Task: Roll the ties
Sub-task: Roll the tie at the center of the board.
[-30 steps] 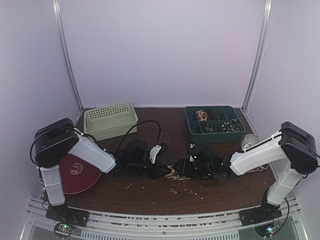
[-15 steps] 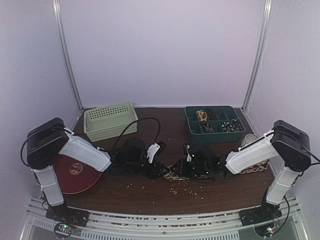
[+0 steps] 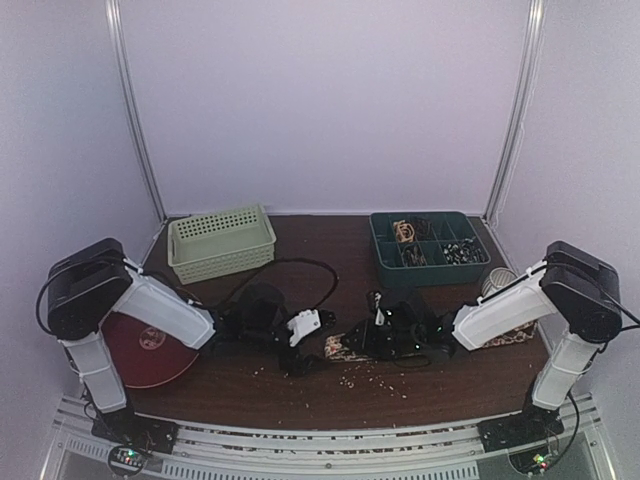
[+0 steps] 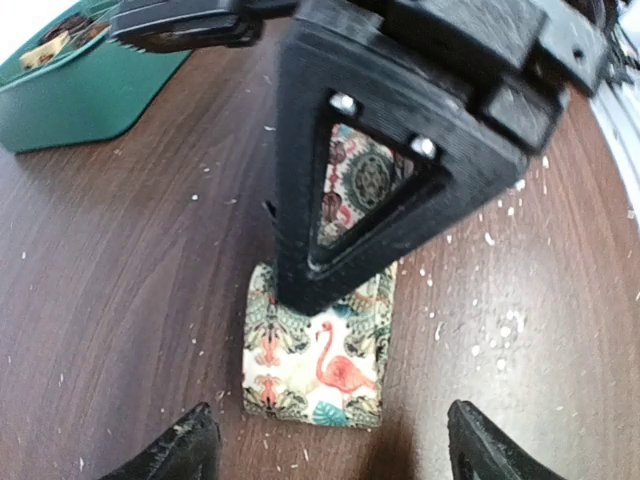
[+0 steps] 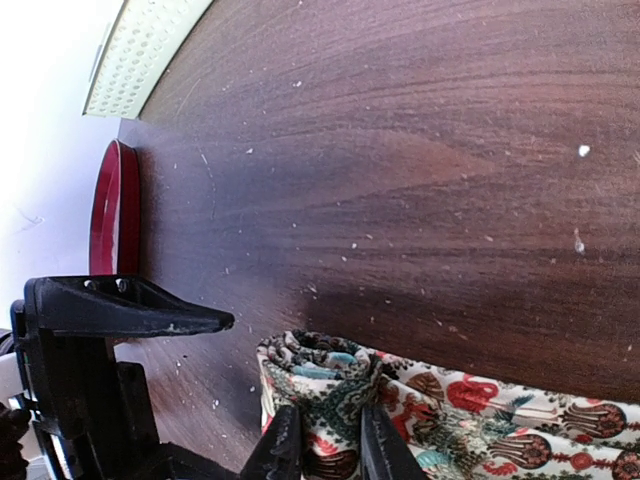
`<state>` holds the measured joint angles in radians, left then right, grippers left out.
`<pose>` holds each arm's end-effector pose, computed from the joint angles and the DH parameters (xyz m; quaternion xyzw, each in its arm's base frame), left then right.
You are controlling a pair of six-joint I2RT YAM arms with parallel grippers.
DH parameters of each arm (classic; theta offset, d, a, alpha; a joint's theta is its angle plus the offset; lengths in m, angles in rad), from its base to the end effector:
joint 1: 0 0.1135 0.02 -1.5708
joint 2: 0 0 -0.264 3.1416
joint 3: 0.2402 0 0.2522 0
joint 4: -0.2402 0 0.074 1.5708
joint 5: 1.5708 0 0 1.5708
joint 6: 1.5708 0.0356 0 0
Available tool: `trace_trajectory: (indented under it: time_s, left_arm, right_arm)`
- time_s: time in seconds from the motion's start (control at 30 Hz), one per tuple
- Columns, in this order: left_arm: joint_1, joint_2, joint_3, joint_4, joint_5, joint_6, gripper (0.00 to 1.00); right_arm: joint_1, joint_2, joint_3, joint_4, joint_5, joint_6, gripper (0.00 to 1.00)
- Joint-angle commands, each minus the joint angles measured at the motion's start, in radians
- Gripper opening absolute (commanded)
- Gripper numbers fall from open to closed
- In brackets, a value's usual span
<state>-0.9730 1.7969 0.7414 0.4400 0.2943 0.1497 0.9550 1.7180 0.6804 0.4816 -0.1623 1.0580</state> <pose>0.1830 -0.2871 0.1248 0.5247 0.7078 -0.3013 0.3646 0.1845 0.2707 0.1366 0.0055 0.8720 0.4471 0.1992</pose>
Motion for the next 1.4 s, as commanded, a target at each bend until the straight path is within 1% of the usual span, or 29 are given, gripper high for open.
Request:
trace_trajectory:
  time_s: [0.0,0.03,0.2,0.33,0.4,0.5,0.63,0.7,0.73,0.8,0.83,0.9,1.03,1.1,1.17,1.27,1.37]
  left_arm:
    - [-0.004,0.059,0.047,0.009,0.031,0.145,0.79]
    - [-0.004,0.073,0.066,-0.013,0.035,0.159,0.79]
    - [0.002,0.113,0.093,-0.019,0.052,0.200,0.80]
    - [0.006,0.164,0.152,-0.084,0.053,0.234,0.79]
    - [0.011,0.177,0.163,-0.087,0.060,0.243,0.78]
    - [0.016,0.183,0.170,-0.092,0.090,0.262,0.73]
    - [0.019,0.183,0.174,-0.123,0.105,0.286,0.60]
    - [0.020,0.183,0.170,-0.132,0.127,0.295,0.54]
    - [0.021,0.183,0.164,-0.127,0.142,0.296,0.49]
    - [0.022,0.181,0.154,-0.111,0.159,0.291,0.35]
    - [0.022,0.183,0.153,-0.105,0.154,0.285,0.34]
    - [0.023,0.183,0.153,-0.103,0.138,0.284,0.44]
    - [0.022,0.177,0.154,-0.121,0.122,0.296,0.45]
    - [0.022,0.168,0.153,-0.134,0.095,0.305,0.51]
    - [0.028,0.152,0.142,-0.146,0.069,0.306,0.54]
    - [0.053,0.100,0.113,-0.150,0.047,0.262,0.61]
    - [0.066,0.028,0.073,-0.164,0.041,0.200,0.64]
  right_arm:
    - [-0.001,0.005,-0.024,0.006,-0.006,0.011,0.21]
    - [0.000,0.007,-0.023,0.006,-0.007,0.009,0.21]
    - [0.001,0.010,-0.020,0.008,-0.006,0.001,0.22]
    - [-0.001,0.009,-0.018,0.005,-0.005,-0.009,0.21]
    - [-0.001,0.009,-0.019,0.003,-0.003,-0.011,0.21]
    - [-0.002,0.006,-0.022,0.001,-0.001,-0.013,0.21]
    - [-0.005,-0.003,-0.027,-0.007,0.006,-0.018,0.21]
    - [-0.006,-0.004,-0.033,-0.003,0.005,-0.022,0.22]
    - [-0.006,-0.002,-0.038,0.009,0.005,-0.027,0.22]
    - [-0.007,0.001,-0.047,0.014,0.012,-0.034,0.23]
    - [-0.008,0.002,-0.048,0.012,0.014,-0.038,0.24]
    - [-0.008,0.001,-0.051,0.011,0.015,-0.039,0.24]
    - [-0.008,-0.008,-0.053,0.015,0.014,-0.044,0.23]
    - [-0.008,-0.010,-0.053,0.016,0.014,-0.044,0.22]
    - [-0.008,-0.002,-0.045,0.019,0.009,-0.047,0.22]
    - [-0.009,0.020,-0.032,0.015,-0.002,-0.056,0.22]
    - [-0.008,0.014,-0.034,0.007,0.014,-0.065,0.21]
